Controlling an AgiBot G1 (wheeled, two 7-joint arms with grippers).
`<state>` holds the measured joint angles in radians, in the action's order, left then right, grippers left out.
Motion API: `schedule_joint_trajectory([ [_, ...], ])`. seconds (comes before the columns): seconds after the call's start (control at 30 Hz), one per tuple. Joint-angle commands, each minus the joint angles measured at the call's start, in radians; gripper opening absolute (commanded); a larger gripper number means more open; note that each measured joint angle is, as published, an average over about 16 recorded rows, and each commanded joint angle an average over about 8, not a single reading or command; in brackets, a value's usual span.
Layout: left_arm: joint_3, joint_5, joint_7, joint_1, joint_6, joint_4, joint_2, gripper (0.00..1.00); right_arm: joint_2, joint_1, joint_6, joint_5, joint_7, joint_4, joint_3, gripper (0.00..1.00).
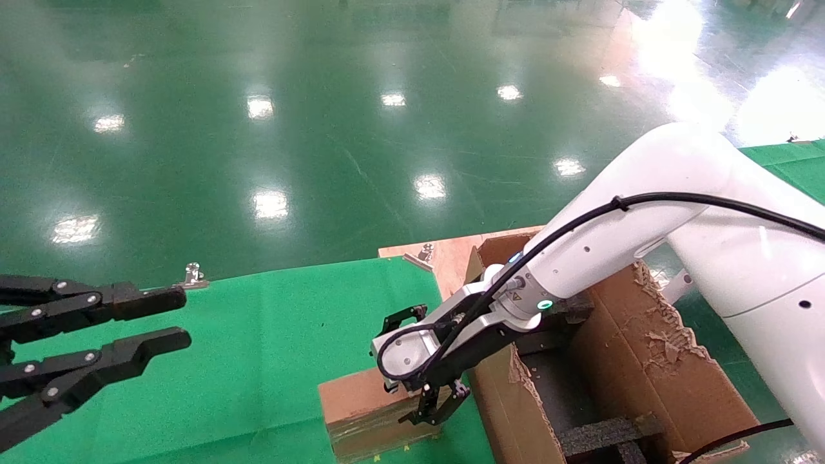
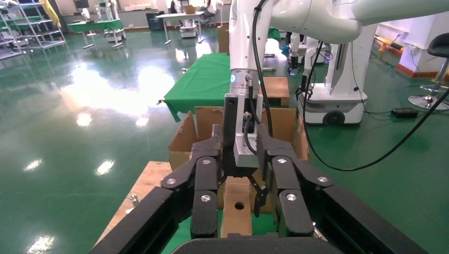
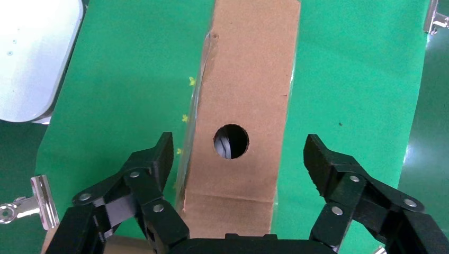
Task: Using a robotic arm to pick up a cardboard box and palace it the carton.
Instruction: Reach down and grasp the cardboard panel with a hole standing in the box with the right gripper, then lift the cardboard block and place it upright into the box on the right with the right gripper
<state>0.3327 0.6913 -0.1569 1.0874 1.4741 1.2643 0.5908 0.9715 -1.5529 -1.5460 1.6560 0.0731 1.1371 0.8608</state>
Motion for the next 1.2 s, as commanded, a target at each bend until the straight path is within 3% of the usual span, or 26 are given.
schedule_joint_trajectory([
  [0.03, 0.0, 0.0, 0.0, 0.0, 0.0, 0.0, 0.0, 1.0, -0.001, 0.001, 0.0, -0.002, 0.0, 0.0, -0.001, 0.0],
  [0.8, 0.0, 0.0, 0.0, 0.0, 0.0, 0.0, 0.0, 1.0, -0.004, -0.009, -0.002, -0.02, -0.007, -0.01, -0.01, 0.0],
  [0.97, 0.0, 0.0, 0.0, 0.0, 0.0, 0.0, 0.0, 1.0, -0.001, -0.086, -0.026, -0.05, -0.064, -0.06, -0.011, 0.0],
  [1.2, 0.0, 0.0, 0.0, 0.0, 0.0, 0.0, 0.0, 1.0, 0.002, -0.276, -0.048, -0.138, -0.18, -0.205, 0.04, 0.0],
])
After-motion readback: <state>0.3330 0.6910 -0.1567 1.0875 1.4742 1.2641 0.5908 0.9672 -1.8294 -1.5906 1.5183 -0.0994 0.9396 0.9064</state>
